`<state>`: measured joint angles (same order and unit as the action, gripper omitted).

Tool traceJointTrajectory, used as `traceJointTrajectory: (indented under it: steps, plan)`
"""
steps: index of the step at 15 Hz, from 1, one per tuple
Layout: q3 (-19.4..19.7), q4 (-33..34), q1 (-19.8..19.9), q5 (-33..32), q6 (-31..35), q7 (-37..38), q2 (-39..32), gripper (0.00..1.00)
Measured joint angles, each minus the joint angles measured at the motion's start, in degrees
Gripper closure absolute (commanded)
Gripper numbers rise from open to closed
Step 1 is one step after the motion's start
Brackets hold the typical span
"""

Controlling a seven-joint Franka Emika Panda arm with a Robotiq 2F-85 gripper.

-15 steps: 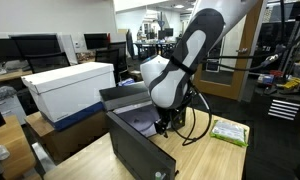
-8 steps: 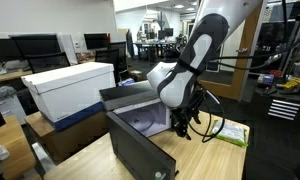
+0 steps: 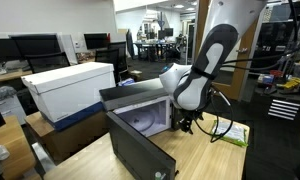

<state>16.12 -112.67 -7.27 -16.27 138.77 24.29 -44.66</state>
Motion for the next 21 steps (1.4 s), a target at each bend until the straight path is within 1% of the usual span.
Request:
traceJointTrajectory:
  steps: [3,8,9,11,13,15,18,21]
  plan:
    - [0.52,-0.96,0.5,0.07,3.93,1.48,0.57,0.0]
    - [1.0,-0.8,0.04,-0.18,4.32,2.45,1.18,0.0]
    - [1.97,-0.84,-0.77,-0.67,5.06,3.86,0.56,0.0]
    - [5.46,-1.45,-3.49,-3.13,9.37,8.43,-2.42,0.0]
    - [9.03,-1.92,-5.96,-4.64,13.53,11.91,-6.86,0.0]
    - [12.06,-1.73,-7.45,-4.65,16.83,13.34,-11.65,0.0]
    - [14.97,0.0,-8.22,-4.65,19.44,13.3,-16.5,0.0]
    - [16.11,2.53,-8.08,-4.36,19.36,13.04,-19.33,0.0]
